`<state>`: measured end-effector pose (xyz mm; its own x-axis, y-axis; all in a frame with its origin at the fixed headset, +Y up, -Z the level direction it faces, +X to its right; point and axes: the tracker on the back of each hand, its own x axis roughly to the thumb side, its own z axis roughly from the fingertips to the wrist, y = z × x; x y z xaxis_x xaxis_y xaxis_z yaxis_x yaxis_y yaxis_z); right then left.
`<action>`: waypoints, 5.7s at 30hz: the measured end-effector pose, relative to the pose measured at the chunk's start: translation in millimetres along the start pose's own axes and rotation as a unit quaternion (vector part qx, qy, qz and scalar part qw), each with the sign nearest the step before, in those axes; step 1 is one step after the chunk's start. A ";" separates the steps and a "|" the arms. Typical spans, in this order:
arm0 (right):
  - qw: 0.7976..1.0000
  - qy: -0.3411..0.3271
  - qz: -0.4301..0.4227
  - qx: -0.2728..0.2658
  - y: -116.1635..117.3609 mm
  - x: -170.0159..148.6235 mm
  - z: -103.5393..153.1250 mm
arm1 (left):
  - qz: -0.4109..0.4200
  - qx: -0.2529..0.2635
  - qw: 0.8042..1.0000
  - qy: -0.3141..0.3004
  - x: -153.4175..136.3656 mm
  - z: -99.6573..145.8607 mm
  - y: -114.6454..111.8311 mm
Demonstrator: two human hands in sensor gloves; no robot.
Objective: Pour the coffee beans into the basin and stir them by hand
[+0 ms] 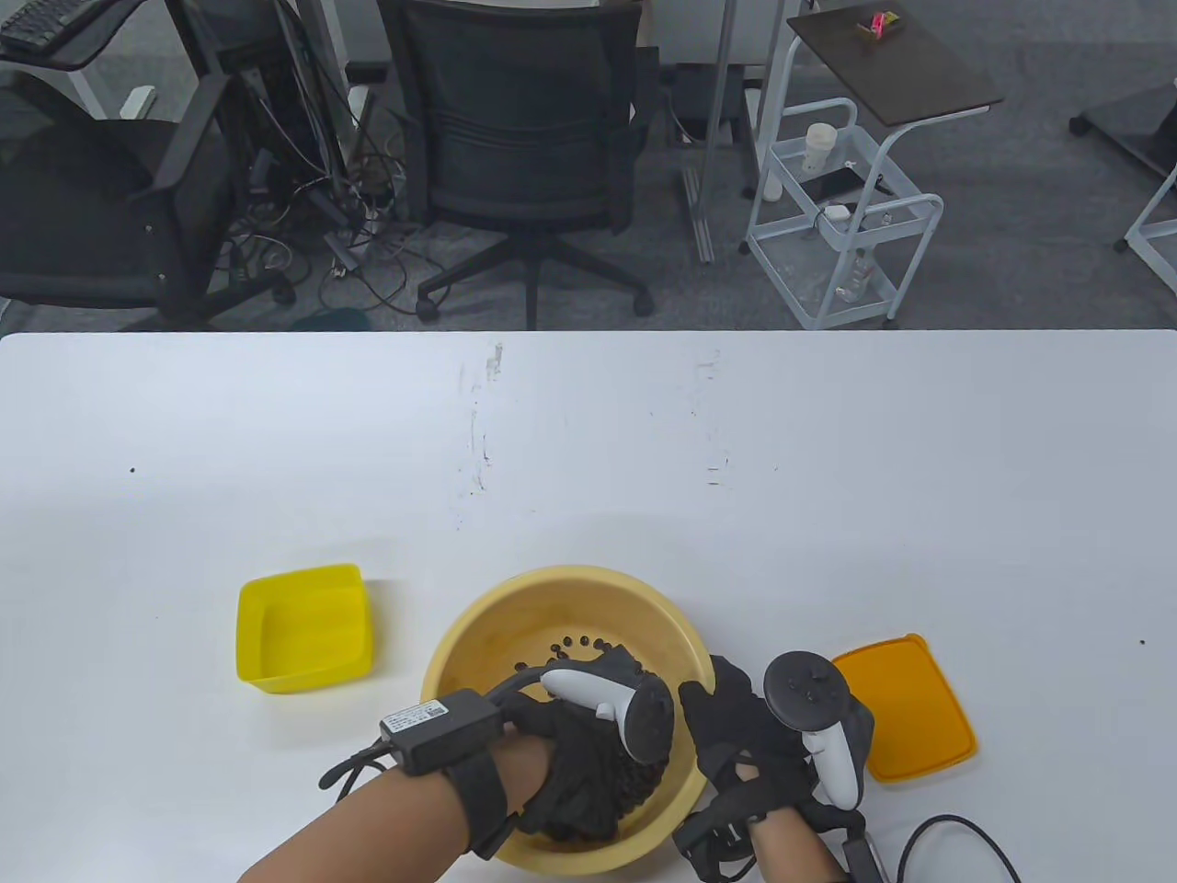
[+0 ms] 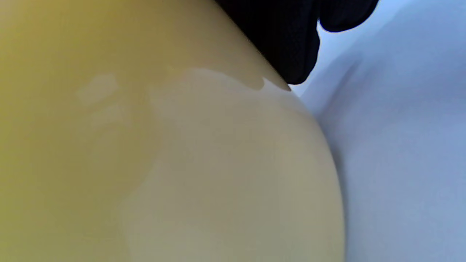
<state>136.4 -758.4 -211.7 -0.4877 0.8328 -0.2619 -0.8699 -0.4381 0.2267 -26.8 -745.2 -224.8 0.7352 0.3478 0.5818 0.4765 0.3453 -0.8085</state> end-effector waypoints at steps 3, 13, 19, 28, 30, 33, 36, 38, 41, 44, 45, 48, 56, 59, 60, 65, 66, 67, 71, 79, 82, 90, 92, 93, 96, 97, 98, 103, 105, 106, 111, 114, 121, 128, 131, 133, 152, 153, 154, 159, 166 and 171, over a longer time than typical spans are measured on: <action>1.000 -0.001 -0.002 0.001 0.3 0.3 -0.2 | 0.050 0.057 0.997 -0.026 -7.6 -4.1 16.3; 1.000 -0.003 0.002 0.001 1.2 0.7 -1.2 | -0.078 0.311 0.935 0.152 -44.4 14.9 41.1; 1.000 -0.004 -0.002 0.005 2.1 0.5 -1.3 | -0.202 0.197 0.922 0.266 -47.5 14.1 31.9; 1.000 -0.004 -0.006 0.007 2.4 0.1 -1.5 | -0.235 0.027 0.919 0.317 -40.0 2.8 14.0; 1.000 -0.004 -0.006 0.007 2.5 0.3 -1.4 | -0.215 -0.009 0.928 0.305 -40.2 -1.6 10.0; 1.000 -0.004 -0.005 0.006 2.4 0.2 -1.6 | -0.169 -0.054 0.944 0.277 -39.1 -6.8 6.4; 1.000 -0.005 -0.006 0.007 2.4 -0.1 -2.0 | -0.098 -0.077 0.968 0.219 -36.8 -12.4 4.3; 1.000 -0.005 -0.007 0.008 2.2 -0.2 -2.3 | -0.041 -0.080 0.980 0.177 -35.6 -15.6 2.9; 1.000 -0.005 -0.007 0.008 2.3 -0.1 -2.2 | 0.078 -0.049 0.993 0.077 -34.8 -21.6 4.0; 1.000 -0.008 -0.010 0.010 2.1 -0.4 -2.8 | 0.175 -0.006 0.985 0.000 -35.6 -21.8 11.1; 1.000 -0.008 -0.012 0.010 2.1 -0.5 -2.8 | 0.194 0.010 0.981 -0.022 -35.6 -21.2 14.0; 1.000 -0.009 -0.009 0.009 1.5 -0.7 -2.7 | 0.217 0.102 0.968 -0.075 -37.7 -15.5 26.8; 1.000 -0.010 -0.014 0.011 1.8 -0.3 -3.1 | 0.059 0.335 0.937 0.083 -51.6 13.0 39.3; 1.000 -0.010 -0.015 0.012 1.9 -0.4 -3.0 | -0.066 0.303 0.935 0.174 -47.9 11.9 36.7; 1.000 -0.010 -0.015 0.012 1.9 -0.4 -2.9 | -0.112 0.274 0.931 0.212 -46.4 10.8 35.6; 1.000 -0.009 -0.016 0.013 1.8 -0.6 -2.8 | -0.204 0.197 0.913 0.293 -41.0 6.0 30.1; 1.000 -0.010 -0.015 0.013 1.8 -0.6 -2.8 | -0.212 0.189 0.909 0.305 -40.2 5.3 29.0; 1.000 -0.010 -0.015 0.013 1.7 -0.7 -2.9 | -0.219 0.166 0.905 0.325 -39.4 3.2 27.0; 1.000 -0.010 -0.015 0.013 1.6 -0.7 -2.9 | -0.225 0.056 0.901 0.367 -39.4 -5.2 20.0; 1.000 -0.008 -0.015 0.013 1.6 -0.7 -2.9 | -0.079 -0.031 0.959 0.269 -38.9 -16.1 12.6; 1.000 -0.007 -0.016 0.013 1.5 -0.9 -3.0 | -0.007 -0.031 0.979 0.201 -37.6 -17.6 13.4; 1.000 -0.006 -0.014 0.012 1.3 -1.2 -3.0 | 0.225 0.079 0.969 -0.063 -27.8 -15.6 28.2; 1.000 -0.007 -0.012 0.012 1.2 -1.4 -3.1 | 0.222 0.131 0.965 -0.057 -32.1 -11.0 33.7; 1.000 -0.007 -0.013 0.012 1.3 -1.4 -3.2 | 0.214 0.172 0.961 -0.047 -36.0 -8.3 36.5; 1.000 -0.007 -0.014 0.013 1.6 -1.2 -3.2 | 0.170 0.279 0.945 0.013 -42.5 0.6 40.7; 1.000 -0.007 -0.014 0.013 1.7 -1.2 -3.4 | 0.135 0.305 0.941 0.049 -43.6 5.1 41.8; 1.000 -0.007 -0.013 0.013 1.6 -1.2 -3.5 | 0.108 0.317 0.940 0.068 -44.0 7.2 42.2; 1.000 -0.007 -0.014 0.013 1.8 -1.3 -3.5 | -0.072 0.278 0.931 0.225 -44.5 9.0 37.7; 1.000 -0.007 -0.014 0.014 1.9 -1.3 -3.5 | -0.148 0.222 0.923 0.278 -43.5 6.0 34.9; 1.000 -0.007 -0.014 0.014 1.9 -1.3 -3.5 | -0.166 0.202 0.920 0.291 -43.0 4.8 33.9; 1.000 -0.006 -0.014 0.014 2.0 -1.3 -3.5 | -0.181 0.093 0.911 0.357 -41.0 -2.5 24.9; 1.000 -0.006 -0.014 0.014 2.0 -1.4 -3.5 | -0.146 0.017 0.924 0.354 -43.9 -5.9 21.1; 1.000 -0.006 -0.013 0.014 2.1 -1.4 -3.6 | 0.010 -0.041 0.976 0.214 -44.1 -15.8 10.9; 1.000 -0.006 -0.017 0.017 1.9 -1.2 -4.9 | 0.199 0.028 0.980 -0.010 -35.4 -20.6 15.6; 1.000 -0.005 -0.020 0.020 1.7 -0.9 -6.5 | 0.255 0.103 0.959 -0.063 -39.3 -18.0 20.3; 0.999 -0.005 -0.024 0.022 1.8 -0.6 -8.0 | 0.265 0.195 0.943 -0.052 -43.2 -11.9 24.2; 1.000 0.000 -0.023 0.016 2.9 -1.0 -9.2 | -0.153 0.085 0.904 0.391 -49.4 -2.2 19.5; 1.000 0.000 -0.022 0.015 2.7 -1.1 -9.0 | -0.129 0.049 0.913 0.383 -51.5 -3.5 18.7; 1.000 0.000 -0.022 0.014 2.8 -1.2 -9.0 | -0.107 0.028 0.922 0.371 -53.3 -5.1 17.6; 1.000 0.000 -0.019 0.014 2.6 -1.2 -9.0 | -0.009 -0.004 0.957 0.290 -57.3 -12.9 7.9; 1.000 0.001 -0.018 0.013 2.7 -1.5 -8.7 | 0.158 0.000 0.983 0.098 -49.1 -29.2 11.9; 1.000 -0.001 -0.016 0.014 2.2 -3.2 -7.9 | 0.257 0.075 0.963 -0.042 -50.5 -29.2 25.3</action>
<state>135.5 -764.7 -217.8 -0.4597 0.8468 -0.2674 -0.8824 -0.4015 0.2454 -37.7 -779.5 -277.2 0.8103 0.5737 0.1195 -0.0180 0.2282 -0.9735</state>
